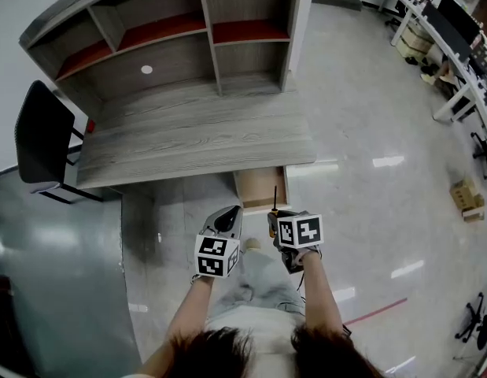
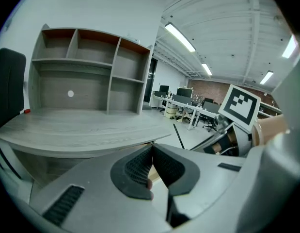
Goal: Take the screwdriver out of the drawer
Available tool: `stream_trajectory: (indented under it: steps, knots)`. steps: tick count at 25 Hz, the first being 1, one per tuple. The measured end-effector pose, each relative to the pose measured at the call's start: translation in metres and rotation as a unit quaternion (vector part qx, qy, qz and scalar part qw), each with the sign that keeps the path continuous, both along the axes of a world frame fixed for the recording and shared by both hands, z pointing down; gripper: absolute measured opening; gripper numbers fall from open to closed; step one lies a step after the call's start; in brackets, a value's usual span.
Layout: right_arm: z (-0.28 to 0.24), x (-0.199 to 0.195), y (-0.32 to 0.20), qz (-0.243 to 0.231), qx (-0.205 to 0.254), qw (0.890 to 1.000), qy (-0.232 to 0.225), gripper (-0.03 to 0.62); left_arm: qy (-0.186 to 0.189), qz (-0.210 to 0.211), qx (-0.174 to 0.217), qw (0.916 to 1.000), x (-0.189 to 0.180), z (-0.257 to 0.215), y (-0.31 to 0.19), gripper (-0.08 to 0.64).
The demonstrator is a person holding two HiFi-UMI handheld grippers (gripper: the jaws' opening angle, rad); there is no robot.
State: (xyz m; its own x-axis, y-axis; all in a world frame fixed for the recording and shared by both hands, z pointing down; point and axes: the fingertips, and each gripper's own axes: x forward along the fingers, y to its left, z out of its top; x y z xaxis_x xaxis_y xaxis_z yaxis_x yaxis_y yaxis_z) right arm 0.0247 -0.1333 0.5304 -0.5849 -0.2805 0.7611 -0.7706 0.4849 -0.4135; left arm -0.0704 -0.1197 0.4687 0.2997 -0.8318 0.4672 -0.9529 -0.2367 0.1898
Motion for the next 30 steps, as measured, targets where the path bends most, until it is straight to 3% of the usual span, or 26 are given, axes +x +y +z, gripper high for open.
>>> stream_trajectory:
  steps: [8, 15, 30]
  knots:
    - [-0.037, 0.006, 0.023, -0.012, 0.064, 0.998, 0.014, 0.087, -0.015, -0.001, 0.029, 0.9995, -0.001, -0.033, 0.029, 0.017]
    - [-0.075, 0.006, 0.047, -0.005, 0.115, 0.993, -0.001, 0.086, -0.026, 0.006, 0.051, 0.9984, 0.003, -0.058, 0.059, 0.017]
    - [-0.127, 0.007, 0.102, -0.015, 0.191, 0.981, -0.014, 0.087, -0.040, 0.013, 0.096, 0.9945, 0.014, -0.102, 0.116, 0.017]
